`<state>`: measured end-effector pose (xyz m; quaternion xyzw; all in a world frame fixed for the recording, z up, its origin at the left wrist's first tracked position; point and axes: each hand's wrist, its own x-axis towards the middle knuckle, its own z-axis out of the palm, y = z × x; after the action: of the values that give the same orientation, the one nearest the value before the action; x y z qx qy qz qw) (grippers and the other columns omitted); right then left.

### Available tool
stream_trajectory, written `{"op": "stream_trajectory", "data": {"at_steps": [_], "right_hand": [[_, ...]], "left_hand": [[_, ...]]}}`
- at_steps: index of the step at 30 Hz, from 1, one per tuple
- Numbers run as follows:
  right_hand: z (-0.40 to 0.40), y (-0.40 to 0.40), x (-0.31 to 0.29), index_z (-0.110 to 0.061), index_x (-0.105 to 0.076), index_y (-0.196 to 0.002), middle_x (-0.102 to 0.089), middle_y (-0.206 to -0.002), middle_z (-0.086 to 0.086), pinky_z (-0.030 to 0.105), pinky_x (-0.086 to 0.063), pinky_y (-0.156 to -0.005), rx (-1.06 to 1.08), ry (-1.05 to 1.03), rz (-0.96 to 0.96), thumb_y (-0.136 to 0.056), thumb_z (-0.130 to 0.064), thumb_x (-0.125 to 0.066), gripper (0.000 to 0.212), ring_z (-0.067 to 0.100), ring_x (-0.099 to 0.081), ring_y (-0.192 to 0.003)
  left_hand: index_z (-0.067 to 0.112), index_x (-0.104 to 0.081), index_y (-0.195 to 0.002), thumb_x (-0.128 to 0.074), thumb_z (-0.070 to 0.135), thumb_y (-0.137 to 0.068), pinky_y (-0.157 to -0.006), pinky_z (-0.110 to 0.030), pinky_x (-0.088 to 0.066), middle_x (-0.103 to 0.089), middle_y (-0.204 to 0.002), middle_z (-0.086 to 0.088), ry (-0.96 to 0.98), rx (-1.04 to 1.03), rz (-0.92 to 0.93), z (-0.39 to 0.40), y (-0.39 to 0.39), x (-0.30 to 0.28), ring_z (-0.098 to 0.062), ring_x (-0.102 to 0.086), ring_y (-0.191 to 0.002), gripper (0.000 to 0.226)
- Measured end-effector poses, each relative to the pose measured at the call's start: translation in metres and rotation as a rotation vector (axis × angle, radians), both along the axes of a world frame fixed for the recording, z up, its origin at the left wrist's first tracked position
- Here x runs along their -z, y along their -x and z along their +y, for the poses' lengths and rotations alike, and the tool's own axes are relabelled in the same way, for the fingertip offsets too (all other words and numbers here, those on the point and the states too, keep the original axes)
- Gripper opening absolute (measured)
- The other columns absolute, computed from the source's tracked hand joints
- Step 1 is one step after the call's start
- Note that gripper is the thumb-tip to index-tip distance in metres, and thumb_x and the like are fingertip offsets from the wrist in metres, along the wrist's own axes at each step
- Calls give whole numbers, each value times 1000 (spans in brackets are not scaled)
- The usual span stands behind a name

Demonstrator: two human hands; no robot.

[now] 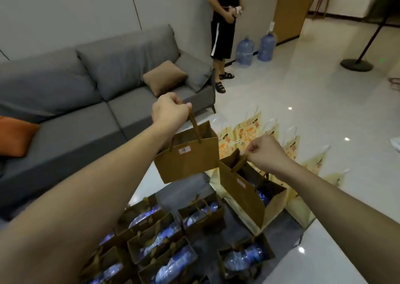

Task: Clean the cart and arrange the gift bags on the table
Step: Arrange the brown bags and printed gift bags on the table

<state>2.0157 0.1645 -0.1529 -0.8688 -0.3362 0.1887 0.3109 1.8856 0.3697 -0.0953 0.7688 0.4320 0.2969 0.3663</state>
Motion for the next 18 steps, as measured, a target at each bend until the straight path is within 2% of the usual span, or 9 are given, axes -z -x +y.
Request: {"op": "stream_trajectory", "data": {"at_steps": [2,6,8,12,15,18], "right_hand": [[8,-4,19,-6,-75,-80,-61,-68,-7,27,-46,-60,-30,43,28,-90,-15,-72,14,7,-53,-68],[17,-7,57,-18,-73,-70,-64,-77,-11,22,-43,-62,-148,109,75,-88,-16,-72,18,12,-60,-85],[20,-6,71,-26,-69,-67,-66,-78,-9,22,-46,-59,-214,145,91,-88,-20,-73,22,17,-64,-81],[27,-1,82,-23,-72,-78,-69,-77,-2,33,-55,-63,-343,179,168,-88,-30,-76,13,17,-65,-72],[26,1,83,-25,-72,-81,-60,-71,-10,23,-41,-56,-410,211,167,-91,-33,-73,13,4,-53,-66],[22,1,78,-33,-67,-79,-55,-67,-14,17,-34,-51,-472,216,155,-93,-37,-70,14,3,-52,-65]], "left_hand": [[20,-62,-88,-71,31,-93,-71,-32,-53,-64,-83,-2,35,-8,59,13,-8,29,-17,-63,-80,15],[21,-59,-85,-69,31,-95,-63,-27,-45,-61,-80,-2,113,-28,170,31,-22,87,-16,-59,-75,19],[22,-60,-86,-69,34,-95,-62,-27,-47,-64,-84,-3,151,-41,224,41,-26,116,-18,-62,-78,18],[20,-65,-88,-67,32,-97,-58,-25,-46,-66,-90,-3,200,-94,288,54,-32,165,-20,-64,-82,15],[21,-66,-90,-67,37,-96,-70,-35,-58,-62,-85,4,228,-122,307,63,-37,194,-22,-64,-85,17],[20,-68,-94,-68,37,-96,-81,-38,-58,-62,-87,4,235,-137,323,71,-41,216,-23,-63,-90,17]]}}
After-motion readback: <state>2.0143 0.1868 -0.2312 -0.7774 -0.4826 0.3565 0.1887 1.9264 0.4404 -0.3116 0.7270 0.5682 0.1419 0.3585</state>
